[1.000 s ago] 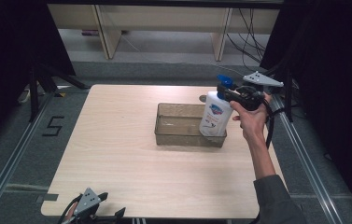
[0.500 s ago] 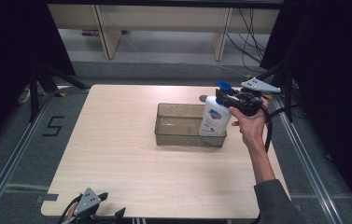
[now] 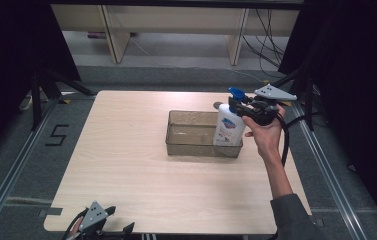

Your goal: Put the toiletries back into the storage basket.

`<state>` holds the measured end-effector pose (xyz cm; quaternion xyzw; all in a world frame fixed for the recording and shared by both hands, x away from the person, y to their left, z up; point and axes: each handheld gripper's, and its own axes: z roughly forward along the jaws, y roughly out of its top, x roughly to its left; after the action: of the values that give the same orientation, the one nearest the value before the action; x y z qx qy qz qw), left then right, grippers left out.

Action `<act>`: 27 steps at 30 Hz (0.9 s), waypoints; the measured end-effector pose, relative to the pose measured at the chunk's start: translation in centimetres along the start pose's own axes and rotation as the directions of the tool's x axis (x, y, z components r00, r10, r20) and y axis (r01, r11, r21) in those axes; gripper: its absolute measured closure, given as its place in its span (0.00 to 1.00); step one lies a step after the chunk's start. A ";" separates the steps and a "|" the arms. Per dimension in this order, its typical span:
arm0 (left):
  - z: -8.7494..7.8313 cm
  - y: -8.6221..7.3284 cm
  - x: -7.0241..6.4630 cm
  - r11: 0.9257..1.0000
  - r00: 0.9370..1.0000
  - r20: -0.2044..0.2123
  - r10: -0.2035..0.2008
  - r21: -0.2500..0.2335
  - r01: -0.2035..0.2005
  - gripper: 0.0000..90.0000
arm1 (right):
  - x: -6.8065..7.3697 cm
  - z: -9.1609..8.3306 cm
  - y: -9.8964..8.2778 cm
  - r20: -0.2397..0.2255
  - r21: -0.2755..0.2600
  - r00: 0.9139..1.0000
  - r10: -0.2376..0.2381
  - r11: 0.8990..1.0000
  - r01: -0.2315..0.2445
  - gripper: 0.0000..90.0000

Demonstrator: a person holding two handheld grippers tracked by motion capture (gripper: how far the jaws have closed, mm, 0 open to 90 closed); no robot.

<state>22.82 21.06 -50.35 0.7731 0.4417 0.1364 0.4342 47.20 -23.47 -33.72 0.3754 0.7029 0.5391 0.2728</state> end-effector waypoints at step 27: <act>0.0 0.0 0.0 1.000 1.000 0.001 0.005 0.000 -0.005 0.17 | 0.0 0.1 -0.6 -0.024 0.011 0.992 0.125 0.992 -0.125 0.29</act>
<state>22.83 21.07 -50.36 0.7743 0.4395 0.1374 0.4340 47.15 -23.53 -34.34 0.4131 0.6839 0.5564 0.2280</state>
